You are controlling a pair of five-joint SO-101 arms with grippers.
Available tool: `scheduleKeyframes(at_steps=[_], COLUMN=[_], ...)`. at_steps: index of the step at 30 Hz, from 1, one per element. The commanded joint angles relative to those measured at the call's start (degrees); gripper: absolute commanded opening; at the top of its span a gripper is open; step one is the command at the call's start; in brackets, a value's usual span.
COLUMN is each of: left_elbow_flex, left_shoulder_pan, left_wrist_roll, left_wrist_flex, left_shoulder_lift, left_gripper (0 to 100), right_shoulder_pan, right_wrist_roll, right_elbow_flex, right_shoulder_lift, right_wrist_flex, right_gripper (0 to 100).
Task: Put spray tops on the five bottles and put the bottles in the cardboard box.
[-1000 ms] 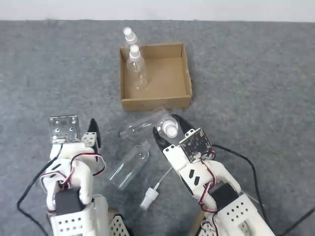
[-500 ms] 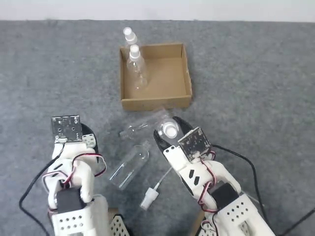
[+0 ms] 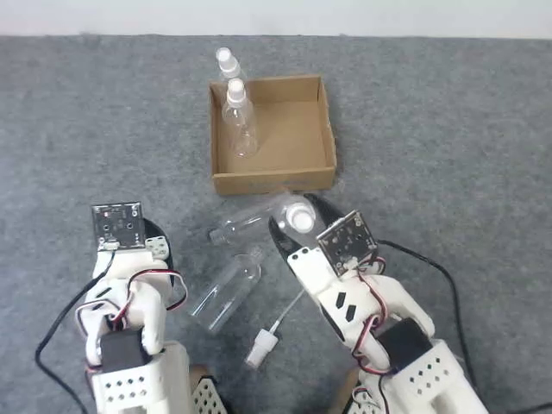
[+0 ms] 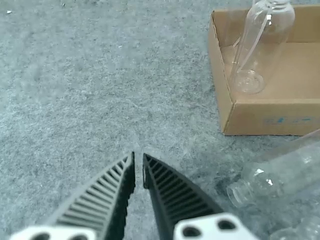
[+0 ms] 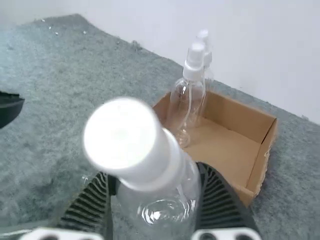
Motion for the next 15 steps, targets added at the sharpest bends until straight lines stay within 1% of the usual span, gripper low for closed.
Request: scheduleKeyframes(at_steps=[1, 6, 8, 11, 15], left_elbow_flex=[-0.7, -0.2, -0.2, -0.1, -0.1], left_shoulder_pan=[-0.4, -0.4, -0.4, -0.4, -0.4], left_wrist_roll=[-0.5, -0.6, -0.6, -0.6, -0.6], left_wrist_flex=[-1.8, -1.8, -1.8, -1.8, -1.8], left_shoulder_lift=[-1.0, -1.0, -1.0, -1.0, -1.0], left_gripper=[3, 3, 3, 3, 3], right_shoulder_pan=[0.7, 0.7, 0.7, 0.6, 0.5], right_wrist_roll=[-0.4, -0.3, 0.0, 2.5, 2.9], right_elbow_flex=[-9.4, -18.5, -20.8, -23.5, -28.0], right_shoulder_lift=[-0.6, -0.5, -0.5, -0.3, 4.0], right_wrist_flex=[5.0, 10.1, 10.1, 9.9, 9.5], right_gripper=[3.2, 3.2, 3.2, 3.2, 3.2])
